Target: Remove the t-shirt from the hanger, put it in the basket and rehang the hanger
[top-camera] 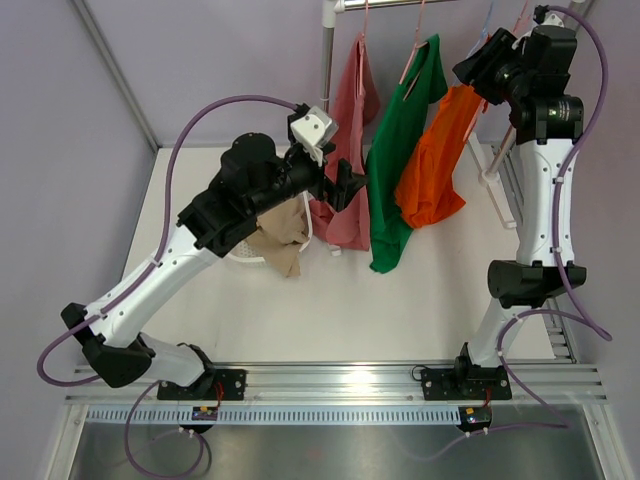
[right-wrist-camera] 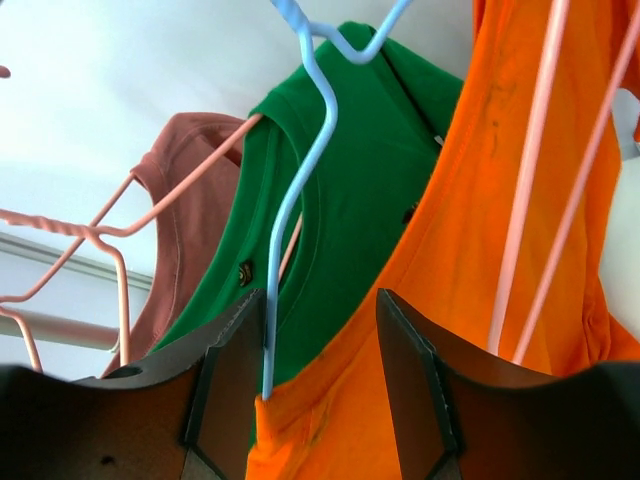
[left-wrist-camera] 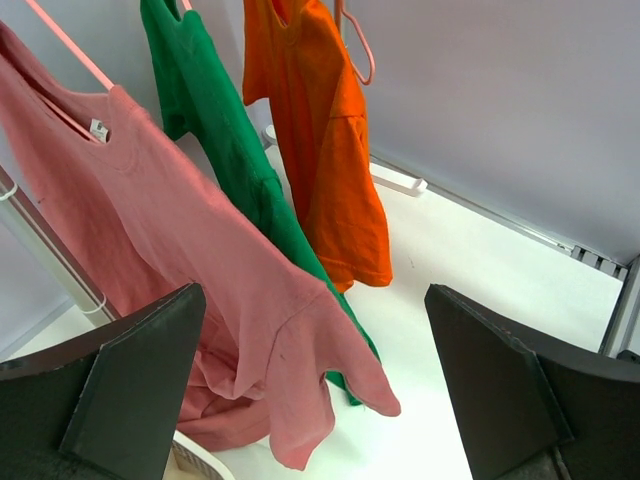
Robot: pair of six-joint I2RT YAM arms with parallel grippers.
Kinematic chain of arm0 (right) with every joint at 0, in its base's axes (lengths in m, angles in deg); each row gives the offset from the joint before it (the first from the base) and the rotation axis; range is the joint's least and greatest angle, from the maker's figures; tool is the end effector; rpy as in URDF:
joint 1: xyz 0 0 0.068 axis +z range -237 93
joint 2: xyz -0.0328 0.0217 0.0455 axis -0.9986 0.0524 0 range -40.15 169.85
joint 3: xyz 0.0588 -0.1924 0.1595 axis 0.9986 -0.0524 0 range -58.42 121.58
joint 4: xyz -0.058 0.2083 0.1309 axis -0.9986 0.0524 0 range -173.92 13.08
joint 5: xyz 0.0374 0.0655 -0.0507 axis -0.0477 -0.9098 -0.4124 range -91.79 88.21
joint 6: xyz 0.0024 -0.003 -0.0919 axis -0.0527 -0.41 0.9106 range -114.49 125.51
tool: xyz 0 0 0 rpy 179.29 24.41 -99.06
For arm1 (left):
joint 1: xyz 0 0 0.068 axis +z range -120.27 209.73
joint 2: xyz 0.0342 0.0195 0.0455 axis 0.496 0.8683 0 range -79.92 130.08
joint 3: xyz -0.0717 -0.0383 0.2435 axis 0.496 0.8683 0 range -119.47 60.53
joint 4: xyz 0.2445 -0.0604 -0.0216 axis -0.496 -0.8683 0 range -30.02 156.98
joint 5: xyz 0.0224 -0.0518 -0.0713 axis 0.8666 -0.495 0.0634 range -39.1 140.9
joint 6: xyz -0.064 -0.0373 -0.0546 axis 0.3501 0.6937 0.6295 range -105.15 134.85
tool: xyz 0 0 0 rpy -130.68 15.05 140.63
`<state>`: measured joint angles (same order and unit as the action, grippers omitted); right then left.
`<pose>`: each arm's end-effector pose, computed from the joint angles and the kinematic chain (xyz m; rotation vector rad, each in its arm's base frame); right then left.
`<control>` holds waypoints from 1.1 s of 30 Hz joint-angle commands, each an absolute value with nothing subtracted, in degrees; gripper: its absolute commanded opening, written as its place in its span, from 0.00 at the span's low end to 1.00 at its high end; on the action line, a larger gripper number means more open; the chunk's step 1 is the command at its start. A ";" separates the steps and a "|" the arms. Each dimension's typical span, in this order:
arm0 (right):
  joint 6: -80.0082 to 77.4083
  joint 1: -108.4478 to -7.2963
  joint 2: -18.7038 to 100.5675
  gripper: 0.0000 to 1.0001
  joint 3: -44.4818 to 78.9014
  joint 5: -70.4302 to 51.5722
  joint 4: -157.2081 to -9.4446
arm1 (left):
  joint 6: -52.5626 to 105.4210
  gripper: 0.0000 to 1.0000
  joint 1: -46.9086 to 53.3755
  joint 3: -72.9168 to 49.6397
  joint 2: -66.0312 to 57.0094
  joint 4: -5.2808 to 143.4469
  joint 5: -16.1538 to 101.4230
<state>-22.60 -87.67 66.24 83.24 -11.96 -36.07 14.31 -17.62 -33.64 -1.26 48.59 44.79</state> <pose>0.3992 0.0099 0.5021 0.3250 1.7854 0.5006 0.2229 -0.2549 0.4691 0.7536 1.4887 -0.7113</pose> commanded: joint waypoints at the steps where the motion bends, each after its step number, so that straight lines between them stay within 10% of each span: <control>1: -23.14 -85.43 66.28 0.56 85.01 -12.43 -40.59 | 12.48 0.99 -17.99 -37.46 -0.20 50.19 42.90; 33: -15.32 -81.46 65.41 0.38 88.88 7.61 -34.35 | 11.33 0.99 -19.93 -39.23 6.30 50.28 41.40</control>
